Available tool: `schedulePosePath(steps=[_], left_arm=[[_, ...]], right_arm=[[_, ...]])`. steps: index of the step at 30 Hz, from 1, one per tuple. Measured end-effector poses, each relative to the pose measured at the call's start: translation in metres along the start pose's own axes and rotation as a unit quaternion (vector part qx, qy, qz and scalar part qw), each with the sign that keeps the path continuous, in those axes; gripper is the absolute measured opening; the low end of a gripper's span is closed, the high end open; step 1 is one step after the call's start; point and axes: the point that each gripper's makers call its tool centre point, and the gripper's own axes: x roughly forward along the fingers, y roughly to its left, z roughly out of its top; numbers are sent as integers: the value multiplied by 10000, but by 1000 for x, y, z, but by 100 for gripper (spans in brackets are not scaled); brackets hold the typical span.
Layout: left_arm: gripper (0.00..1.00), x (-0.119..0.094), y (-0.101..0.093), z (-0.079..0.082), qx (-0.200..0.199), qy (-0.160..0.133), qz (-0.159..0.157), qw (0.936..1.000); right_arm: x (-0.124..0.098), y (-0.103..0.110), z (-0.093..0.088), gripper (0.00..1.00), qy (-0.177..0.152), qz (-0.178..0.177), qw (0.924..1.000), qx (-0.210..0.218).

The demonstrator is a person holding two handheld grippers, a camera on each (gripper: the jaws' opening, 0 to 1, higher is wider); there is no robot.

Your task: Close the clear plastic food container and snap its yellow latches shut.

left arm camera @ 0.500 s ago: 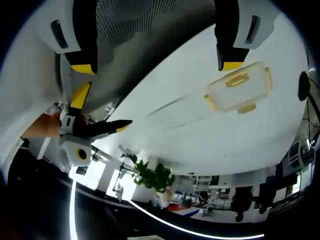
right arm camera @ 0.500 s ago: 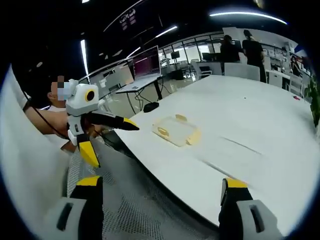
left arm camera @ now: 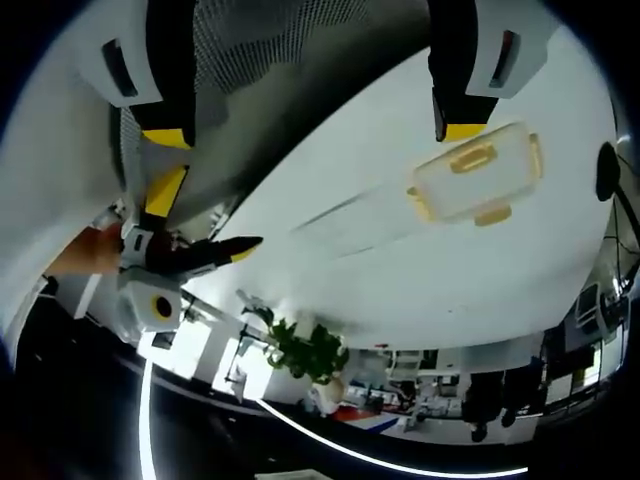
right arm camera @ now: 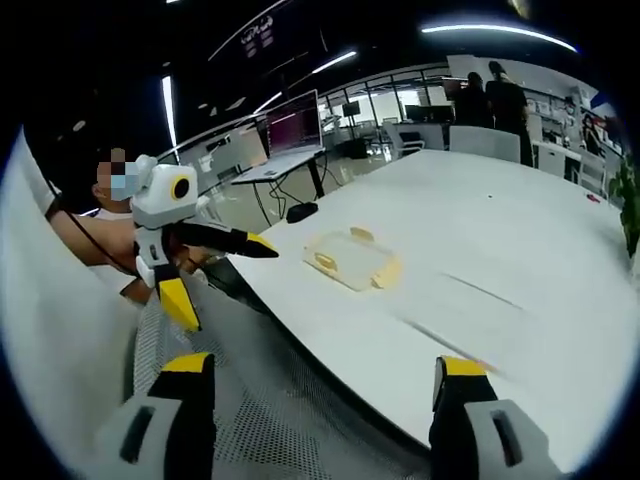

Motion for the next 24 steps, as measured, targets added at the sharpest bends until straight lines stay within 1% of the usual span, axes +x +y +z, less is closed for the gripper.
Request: schedulePosePath(steps=[2,3,7,9,11,13,14,16,17,18,19,20,21,22,23,24], left_arm=[[97,0,0,0,3,3,-2,10000],[97,0,0,0,6,9,-3,10000],[97,0,-1,-1,1,16,-8,10000],[97,0,-1,0,-6,8,-14,10000],[97,0,-1,-1,6,20,-16,10000],[97,0,-1,-1,8,22,-21,10000],[97,0,-1,-1,10,20,-20,10000],[98,0,-1,-1,1,8,-25,10000],[97,0,-1,-1,6,12,-26,10000],[97,0,-1,-1,10,11,-28,10000],[97,0,-1,-1,8,18,-26,10000],[97,0,-1,-2,16,31,-20,10000],[97,0,0,-2,40,41,-11,10000],[97,0,-1,-2,43,31,-15,10000],[98,0,-1,-1,24,24,-26,10000],[98,0,-1,-1,24,25,-26,10000]], right_arm=[[0,0,1,92,-31,-18,10000,-52],[0,1,4,94,-118,2,9999,-107],[-1,0,6,95,-177,-3,9998,-76],[-1,-4,7,99,-235,-115,9996,-140],[-1,-2,9,99,-295,-61,9995,-118],[-2,-6,8,99,-267,-176,9994,-89],[-2,-4,8,99,-265,-130,9995,-69],[-2,-4,8,99,-268,-148,9995,-52],[-2,0,4,95,-166,-34,9999,18],[-2,3,1,93,-76,50,9999,45],[-1,-7,0,97,-43,-230,9996,-130],[-1,-10,1,98,-62,-328,9992,-239],[0,-2,1,99,-77,-161,9996,-201],[-1,-1,3,99,-124,-141,9997,-156],[-2,-5,3,99,-127,-243,9995,-178],[-2,-4,3,99,-118,-217,9995,-173]])
